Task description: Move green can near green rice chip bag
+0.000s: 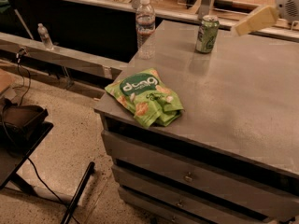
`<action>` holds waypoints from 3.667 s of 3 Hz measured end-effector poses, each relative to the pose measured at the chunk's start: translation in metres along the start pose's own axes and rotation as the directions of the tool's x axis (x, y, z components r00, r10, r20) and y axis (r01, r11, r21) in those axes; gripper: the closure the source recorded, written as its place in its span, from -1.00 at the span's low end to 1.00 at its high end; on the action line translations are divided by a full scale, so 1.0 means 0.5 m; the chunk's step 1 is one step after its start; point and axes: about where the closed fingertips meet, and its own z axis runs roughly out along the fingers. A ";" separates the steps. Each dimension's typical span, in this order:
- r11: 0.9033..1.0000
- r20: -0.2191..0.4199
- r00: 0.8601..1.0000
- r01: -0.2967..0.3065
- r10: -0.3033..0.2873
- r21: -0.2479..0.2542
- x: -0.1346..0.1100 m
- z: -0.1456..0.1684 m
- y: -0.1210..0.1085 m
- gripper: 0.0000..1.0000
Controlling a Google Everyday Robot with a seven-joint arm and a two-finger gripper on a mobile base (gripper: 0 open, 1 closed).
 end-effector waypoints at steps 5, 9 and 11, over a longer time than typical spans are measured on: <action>0.951 0.223 0.926 -0.307 0.304 -0.023 0.005 0.291 0.009 -1.00; 0.947 0.212 0.924 -0.302 0.318 -0.104 0.024 0.348 0.038 0.90; 0.929 0.336 0.873 -0.287 0.354 -0.235 -0.020 0.222 0.096 1.00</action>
Offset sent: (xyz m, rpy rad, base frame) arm 0.0821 0.0062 -0.0603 0.3321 -0.0979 -0.1304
